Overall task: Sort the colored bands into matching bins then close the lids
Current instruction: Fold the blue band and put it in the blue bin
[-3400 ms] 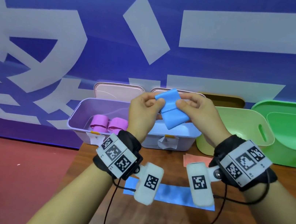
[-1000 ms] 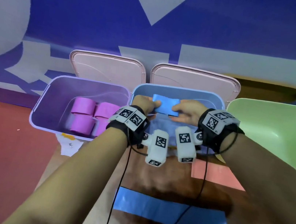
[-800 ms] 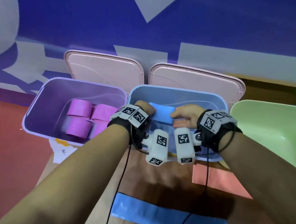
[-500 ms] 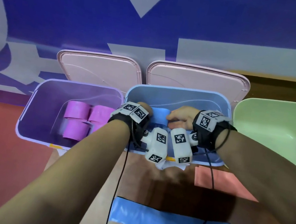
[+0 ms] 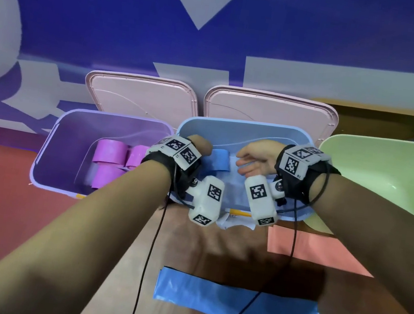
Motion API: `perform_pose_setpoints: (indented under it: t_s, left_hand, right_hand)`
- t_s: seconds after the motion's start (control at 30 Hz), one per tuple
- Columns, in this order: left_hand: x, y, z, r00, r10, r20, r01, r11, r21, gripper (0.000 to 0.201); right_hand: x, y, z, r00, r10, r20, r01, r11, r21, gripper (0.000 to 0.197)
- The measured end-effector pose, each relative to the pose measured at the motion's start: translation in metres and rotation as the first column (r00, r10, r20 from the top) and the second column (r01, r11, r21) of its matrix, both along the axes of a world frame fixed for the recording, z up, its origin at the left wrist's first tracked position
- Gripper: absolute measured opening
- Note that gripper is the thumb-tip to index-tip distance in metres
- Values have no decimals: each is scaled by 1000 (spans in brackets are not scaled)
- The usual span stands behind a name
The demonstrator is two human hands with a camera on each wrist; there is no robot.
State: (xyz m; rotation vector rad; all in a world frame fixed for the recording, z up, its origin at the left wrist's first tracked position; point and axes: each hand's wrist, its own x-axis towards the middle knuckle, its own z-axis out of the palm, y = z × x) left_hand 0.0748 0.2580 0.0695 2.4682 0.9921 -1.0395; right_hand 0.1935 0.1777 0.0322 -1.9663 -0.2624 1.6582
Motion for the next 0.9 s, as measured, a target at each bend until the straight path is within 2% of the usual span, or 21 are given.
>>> perform_pose_setpoints:
  t_s: [0.03, 0.07, 0.13, 0.17, 0.2, 0.23, 0.27, 0.33, 0.37, 0.4, 0.47, 0.53, 0.6, 0.67, 0.73, 0.8, 0.9]
  left_hand:
    - [-2, -1, 2, 995, 55, 79, -56, 998, 10, 37]
    - [-3, 2, 6, 997, 17, 73, -19, 999, 36, 34]
    - [-8, -6, 16, 972, 167, 166, -159, 985, -62, 24]
    - [-11, -7, 19, 877, 389, 281, -342, 917, -204, 17]
    - [-14, -7, 21, 757, 540, 368, -454, 840, -298, 15]
    - [-18, -13, 24, 648, 612, 454, -500, 791, -354, 21]
    - [-23, -15, 26, 605, 611, 510, -493, 791, -362, 26]
    - [-33, -24, 32, 628, 516, 583, -399, 856, -328, 25]
    - [-39, -30, 35, 631, 461, 625, -344, 887, -307, 19]
    - [-46, -38, 40, 632, 405, 661, -298, 914, -275, 15]
    - [-62, -49, 44, 627, 274, 729, -228, 960, -165, 19]
    - [-80, -63, 44, 628, 130, 767, -171, 985, -28, 20]
    - [-99, -77, 41, 625, 10, 781, -143, 985, 102, 19]
    - [-117, -89, 37, 631, -47, 774, -140, 975, 174, 18]
    - [-135, -100, 29, 653, -58, 755, -123, 976, 182, 18]
    - [-150, -109, 16, 704, -70, 706, -62, 985, 159, 21]
    - [-170, -117, -14, 838, -48, 544, -10, 995, 103, 19]
  right_hand:
    - [0, -3, 5, 999, 21, 27, -21, 1000, 15, 23]
    - [0, -6, 10, 996, 47, 74, -49, 998, 27, 27]
    - [-2, -12, 22, 976, 104, 192, -118, 991, 61, 30]
    - [-4, -15, 27, 958, 130, 255, -153, 985, 73, 29]
    - [-7, -19, 33, 939, 156, 306, -190, 978, 84, 28]
    - [-11, -24, 40, 918, 185, 352, -230, 969, 92, 25]
    - [-15, -29, 46, 896, 205, 395, -266, 958, 107, 21]
    - [-24, -44, 55, 834, 227, 504, -342, 928, 146, 15]
    - [-30, -52, 58, 780, 229, 583, -391, 905, 166, 16]
    - [-35, -61, 61, 706, 222, 673, -446, 877, 178, 18]
    - [-49, -80, 63, 529, 186, 828, -549, 819, 167, 21]
    - [-64, -99, 67, 401, 172, 900, -619, 775, 128, 20]
    - [-78, -116, 66, 300, 179, 937, -690, 719, 83, 18]
    - [-90, -132, 63, 213, 188, 959, -768, 639, 46, 20]
    - [-99, -145, 56, 176, 244, 954, -848, 530, 21, 22]
    - [-107, -154, 40, 122, 363, 924, -908, 417, -44, 16]
    - [-116, -163, 12, 11, 576, 817, -930, 305, -203, 19]
